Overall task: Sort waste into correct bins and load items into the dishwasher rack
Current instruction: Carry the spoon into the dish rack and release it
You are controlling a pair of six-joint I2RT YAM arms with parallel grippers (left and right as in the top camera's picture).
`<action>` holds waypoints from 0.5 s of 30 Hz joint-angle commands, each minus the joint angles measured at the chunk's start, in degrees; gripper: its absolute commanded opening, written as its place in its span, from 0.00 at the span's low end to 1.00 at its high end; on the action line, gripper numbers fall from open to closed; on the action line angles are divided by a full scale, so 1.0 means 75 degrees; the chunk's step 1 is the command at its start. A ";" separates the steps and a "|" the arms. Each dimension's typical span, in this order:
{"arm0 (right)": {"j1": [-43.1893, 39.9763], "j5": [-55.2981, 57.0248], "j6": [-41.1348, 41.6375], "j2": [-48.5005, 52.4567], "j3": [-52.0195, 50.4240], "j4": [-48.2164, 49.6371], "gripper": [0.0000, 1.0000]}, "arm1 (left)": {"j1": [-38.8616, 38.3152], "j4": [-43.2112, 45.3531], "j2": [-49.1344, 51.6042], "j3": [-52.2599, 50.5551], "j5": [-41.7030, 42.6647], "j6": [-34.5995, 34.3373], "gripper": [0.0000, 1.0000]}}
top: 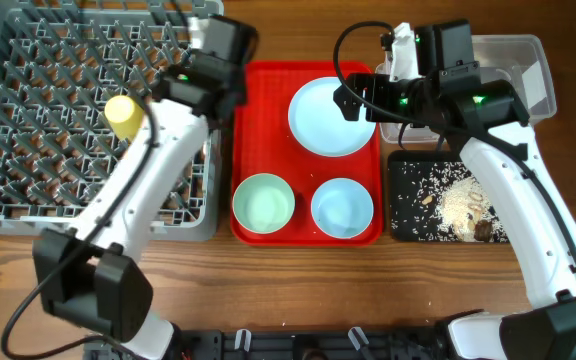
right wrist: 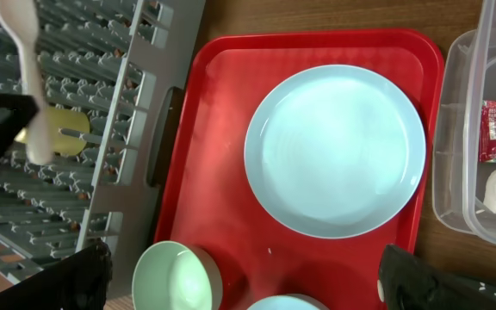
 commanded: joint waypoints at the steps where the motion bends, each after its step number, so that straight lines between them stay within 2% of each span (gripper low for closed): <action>1: 0.0009 -0.0122 0.0047 0.0099 -0.0015 0.0020 1.00 | 0.0699 -0.0326 0.0262 -0.0009 -0.0105 -0.0017 0.08; 5: 0.0009 -0.0122 0.0044 0.0099 -0.0015 0.0020 1.00 | 0.1274 -0.0388 0.0787 -0.0009 0.1294 -0.0015 0.07; 8: 0.0009 -0.0122 0.0044 0.0099 -0.0015 0.0020 1.00 | 0.1349 -0.0431 0.1169 -0.0009 0.1338 0.0023 0.09; 15: 0.0009 -0.0122 0.0047 0.0099 -0.0015 0.0020 1.00 | 0.1338 -0.0428 0.1259 -0.0012 0.1445 0.0851 0.12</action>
